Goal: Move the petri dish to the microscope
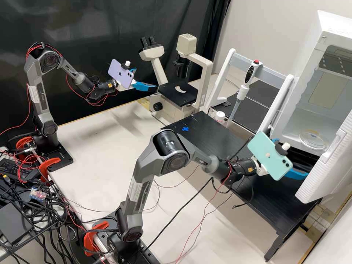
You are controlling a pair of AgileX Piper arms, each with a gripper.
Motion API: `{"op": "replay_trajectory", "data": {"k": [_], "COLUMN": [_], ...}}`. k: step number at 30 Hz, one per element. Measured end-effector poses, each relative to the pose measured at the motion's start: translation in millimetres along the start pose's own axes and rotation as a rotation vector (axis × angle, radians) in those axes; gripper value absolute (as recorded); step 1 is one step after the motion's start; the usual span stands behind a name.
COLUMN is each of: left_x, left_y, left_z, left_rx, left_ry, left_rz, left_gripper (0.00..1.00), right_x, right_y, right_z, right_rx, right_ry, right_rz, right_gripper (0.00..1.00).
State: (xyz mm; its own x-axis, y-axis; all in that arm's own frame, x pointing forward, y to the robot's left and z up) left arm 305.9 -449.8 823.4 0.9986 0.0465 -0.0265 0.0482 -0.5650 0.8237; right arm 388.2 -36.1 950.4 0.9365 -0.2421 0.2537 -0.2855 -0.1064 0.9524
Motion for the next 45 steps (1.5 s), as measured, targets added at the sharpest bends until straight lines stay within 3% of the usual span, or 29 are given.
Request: {"op": "replay_trajectory", "data": {"k": [3,11,19,24,32,36,37,45], "left_x": [0,0,0,0,0,0,0,0], "left_y": [0.0,0.0,0.0,0.0,0.0,0.0,0.0,0.0], "left_z": [0,0,0,0,0,0,0,0], "left_rx": [0.0,0.0,0.0,0.0,0.0,0.0,0.0,0.0], "left_ry": [0.0,0.0,0.0,0.0,0.0,0.0,0.0,0.0], "left_rz": [0.0,0.0,0.0,0.0,0.0,0.0,0.0,0.0], "left_gripper": [1.0,1.0,1.0,1.0,1.0,1.0,1.0,1.0], "right_x": [12,39,64,79,99,104,105,110], "right_y": [4,15,-3,-15,-17,-19,-19,-21], "right_z": [-3,-25,-42,-40,-37,-36,-36,-35], "right_rx": [0.013,0.009,-0.011,-0.046,-0.051,-0.072,-0.072,-0.038], "right_ry": [-0.016,0.02,0.029,-0.003,-0.015,-0.012,-0.011,-0.01], "right_rz": [0.004,0.016,-0.042,-0.084,-0.075,-0.07,-0.069,-0.088], "right_gripper": [1.0,1.0,1.0,1.0,1.0,1.0,0.0,0.0]}}
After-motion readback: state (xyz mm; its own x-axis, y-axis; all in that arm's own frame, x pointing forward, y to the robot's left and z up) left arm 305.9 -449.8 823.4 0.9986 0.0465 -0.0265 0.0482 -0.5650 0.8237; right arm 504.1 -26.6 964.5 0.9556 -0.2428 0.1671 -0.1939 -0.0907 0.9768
